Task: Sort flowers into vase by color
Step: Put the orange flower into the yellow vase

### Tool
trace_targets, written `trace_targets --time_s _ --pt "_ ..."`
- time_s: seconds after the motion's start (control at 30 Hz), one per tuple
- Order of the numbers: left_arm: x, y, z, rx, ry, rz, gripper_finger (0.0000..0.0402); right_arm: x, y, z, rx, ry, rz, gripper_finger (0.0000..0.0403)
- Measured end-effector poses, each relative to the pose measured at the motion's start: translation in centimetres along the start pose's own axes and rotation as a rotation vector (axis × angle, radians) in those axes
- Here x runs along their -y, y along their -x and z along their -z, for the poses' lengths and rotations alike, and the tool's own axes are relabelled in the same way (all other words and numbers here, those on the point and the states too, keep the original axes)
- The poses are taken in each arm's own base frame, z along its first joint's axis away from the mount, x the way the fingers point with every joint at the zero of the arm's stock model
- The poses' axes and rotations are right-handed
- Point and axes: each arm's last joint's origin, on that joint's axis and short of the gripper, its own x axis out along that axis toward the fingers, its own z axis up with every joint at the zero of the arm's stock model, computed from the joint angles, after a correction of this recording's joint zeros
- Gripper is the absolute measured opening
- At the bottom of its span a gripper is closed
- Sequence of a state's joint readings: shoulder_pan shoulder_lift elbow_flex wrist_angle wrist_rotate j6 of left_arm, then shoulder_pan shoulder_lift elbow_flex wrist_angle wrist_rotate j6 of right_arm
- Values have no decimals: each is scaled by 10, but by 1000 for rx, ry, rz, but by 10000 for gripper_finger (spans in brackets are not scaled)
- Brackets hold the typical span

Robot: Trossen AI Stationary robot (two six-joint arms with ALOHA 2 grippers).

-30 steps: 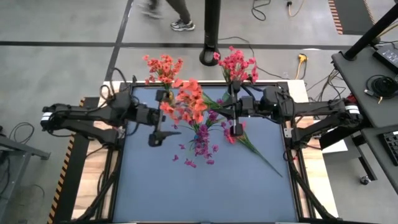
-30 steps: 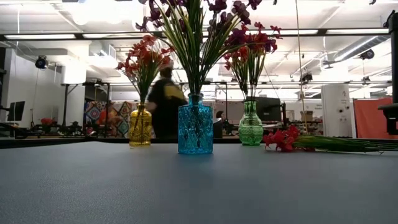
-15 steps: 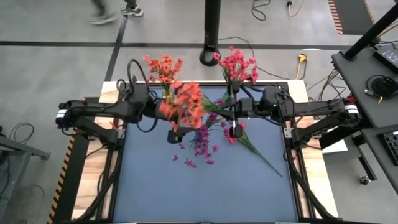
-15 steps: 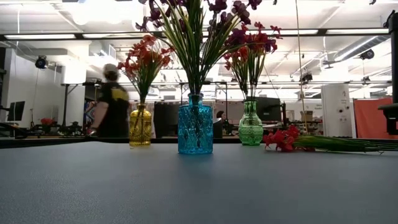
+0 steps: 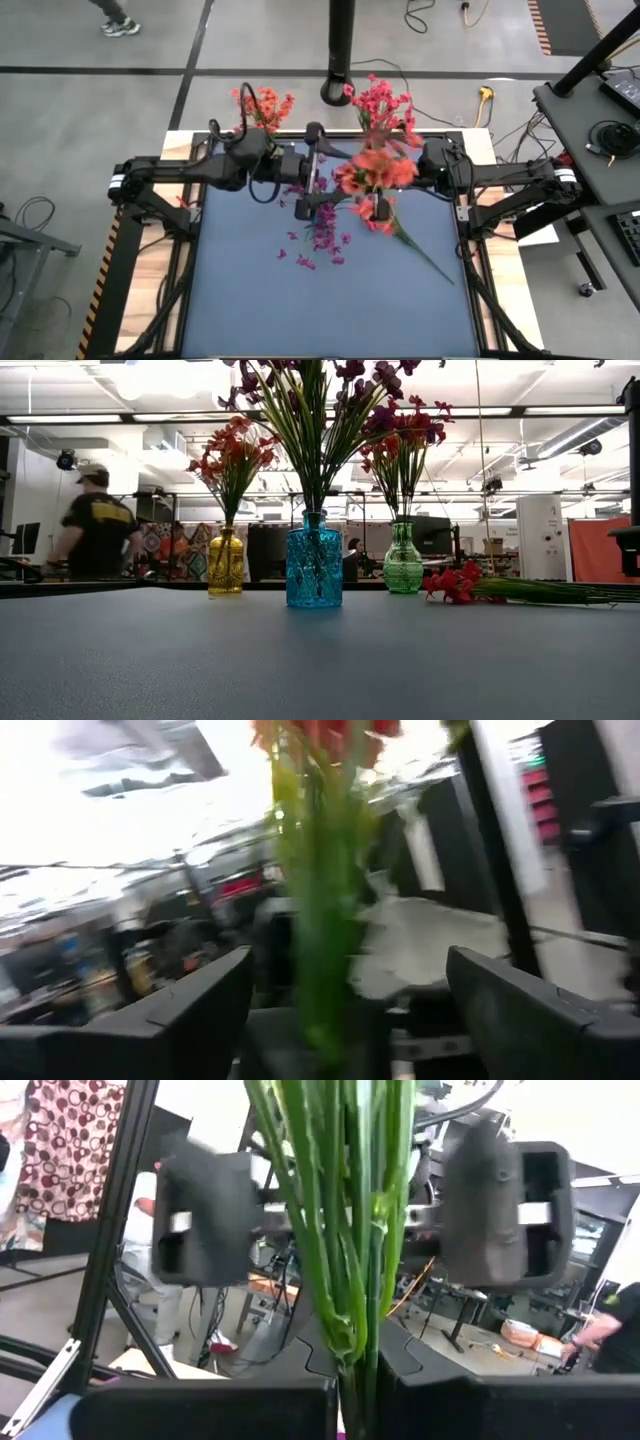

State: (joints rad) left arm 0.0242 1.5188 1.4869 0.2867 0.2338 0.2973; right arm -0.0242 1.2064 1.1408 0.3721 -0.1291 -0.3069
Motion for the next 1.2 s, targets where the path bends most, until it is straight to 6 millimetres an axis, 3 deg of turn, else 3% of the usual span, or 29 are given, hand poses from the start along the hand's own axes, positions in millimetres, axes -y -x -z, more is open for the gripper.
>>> trace_targets --time_s 0.13,0.57,0.83,0.93,1.07,1.2 --pt "-3 3 -3 -21 -10 -93 303 0 0 0 0 9 -1 9" --pt "-6 3 7 -90 -17 -59 295 0 0 1 -10 30 -4 9" --pt "-11 -24 14 -147 -21 -6 295 -1 -1 3 -26 33 -8 9" --pt "-14 -30 6 -151 -18 15 293 -2 -1 6 -47 46 -15 9" --pt "-16 -36 5 -186 -2 30 272 -2 -1 7 -56 55 -20 9" --pt "-16 -39 9 -194 0 31 220 -2 0 6 -56 65 -21 9"
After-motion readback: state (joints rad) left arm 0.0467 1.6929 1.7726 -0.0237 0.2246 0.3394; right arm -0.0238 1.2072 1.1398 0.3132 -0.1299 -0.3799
